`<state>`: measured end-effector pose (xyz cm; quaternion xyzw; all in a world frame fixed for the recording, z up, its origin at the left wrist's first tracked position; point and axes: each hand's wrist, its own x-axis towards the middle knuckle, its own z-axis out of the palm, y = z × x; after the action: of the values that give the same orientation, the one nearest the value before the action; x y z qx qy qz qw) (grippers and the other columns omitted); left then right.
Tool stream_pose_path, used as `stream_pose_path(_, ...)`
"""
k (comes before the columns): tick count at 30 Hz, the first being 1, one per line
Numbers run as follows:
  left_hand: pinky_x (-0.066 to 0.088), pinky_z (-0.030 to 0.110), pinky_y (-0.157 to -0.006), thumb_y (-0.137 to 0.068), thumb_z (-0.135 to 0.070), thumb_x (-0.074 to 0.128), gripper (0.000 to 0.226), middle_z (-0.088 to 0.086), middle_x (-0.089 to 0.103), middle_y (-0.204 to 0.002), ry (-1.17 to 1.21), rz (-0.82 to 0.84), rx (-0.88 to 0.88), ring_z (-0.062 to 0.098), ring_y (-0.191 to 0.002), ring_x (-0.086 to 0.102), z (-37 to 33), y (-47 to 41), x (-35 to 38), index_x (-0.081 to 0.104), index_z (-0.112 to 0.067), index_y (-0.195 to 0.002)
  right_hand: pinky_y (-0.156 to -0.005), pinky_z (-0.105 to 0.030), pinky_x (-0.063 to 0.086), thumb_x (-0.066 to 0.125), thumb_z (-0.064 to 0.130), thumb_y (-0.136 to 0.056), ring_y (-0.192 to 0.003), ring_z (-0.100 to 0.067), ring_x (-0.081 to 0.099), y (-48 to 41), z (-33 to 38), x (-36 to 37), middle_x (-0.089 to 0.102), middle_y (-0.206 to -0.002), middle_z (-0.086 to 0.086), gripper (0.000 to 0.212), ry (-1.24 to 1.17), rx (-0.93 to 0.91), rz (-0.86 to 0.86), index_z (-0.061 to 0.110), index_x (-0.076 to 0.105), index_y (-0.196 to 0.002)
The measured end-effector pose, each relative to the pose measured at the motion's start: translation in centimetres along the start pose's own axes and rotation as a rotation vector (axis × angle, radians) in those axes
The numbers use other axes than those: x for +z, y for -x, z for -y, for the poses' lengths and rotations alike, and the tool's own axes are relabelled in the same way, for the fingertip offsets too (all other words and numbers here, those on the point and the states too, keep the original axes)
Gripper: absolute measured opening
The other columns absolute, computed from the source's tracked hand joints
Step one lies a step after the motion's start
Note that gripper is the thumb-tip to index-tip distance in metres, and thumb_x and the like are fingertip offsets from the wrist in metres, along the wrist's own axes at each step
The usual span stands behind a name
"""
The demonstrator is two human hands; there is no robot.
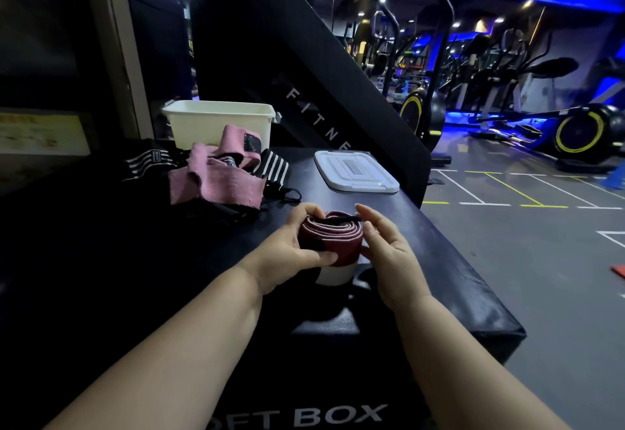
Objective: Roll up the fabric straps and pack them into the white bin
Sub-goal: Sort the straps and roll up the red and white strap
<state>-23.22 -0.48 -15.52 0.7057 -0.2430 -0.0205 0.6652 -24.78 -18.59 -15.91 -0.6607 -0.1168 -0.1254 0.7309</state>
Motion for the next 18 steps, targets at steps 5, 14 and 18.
stream_pose_path(5, 0.047, 0.02, -0.086, -0.062, -0.005, 0.076, 0.06, -0.001, 0.055, -0.108, 0.067, 0.041, -0.002, 0.003, -0.095, 0.059, 0.05, -0.07, -0.06, 0.047, -0.026, -0.11, -0.078, -0.025, 0.052, 0.056, 0.023, -0.09, -0.093, -0.014, 0.065, -0.1, 0.17, 0.08, 0.072, -0.102, -0.005, 0.02, -0.053, -0.013, 0.026, 0.015, 0.068, -0.103)
stream_pose_path(14, 0.048, 0.026, -0.095, -0.046, -0.028, 0.089, 0.078, -0.002, 0.058, -0.111, -0.061, -0.011, 0.024, 0.007, -0.102, 0.06, 0.4, -0.17, 0.38, 0.047, -0.034, -0.112, -0.074, -0.028, 0.051, 0.06, 0.019, -0.091, -0.078, -0.015, 0.062, -0.02, -0.16, -0.02, 0.067, -0.081, -0.003, 0.009, -0.145, -0.045, -0.073, 0.012, 0.062, -0.086)
stream_pose_path(18, 0.05, 0.03, -0.092, -0.052, -0.024, 0.087, 0.074, -0.001, 0.058, -0.105, -0.032, -0.055, 0.007, 0.007, -0.093, 0.062, 0.05, -0.08, 0.66, 0.047, -0.024, -0.114, -0.077, -0.029, 0.05, 0.048, 0.015, -0.1, -0.085, -0.016, 0.059, 0.35, -0.01, -0.58, 0.062, -0.085, -0.005, 0.018, -0.333, 0.032, -0.067, 0.017, 0.056, -0.084)
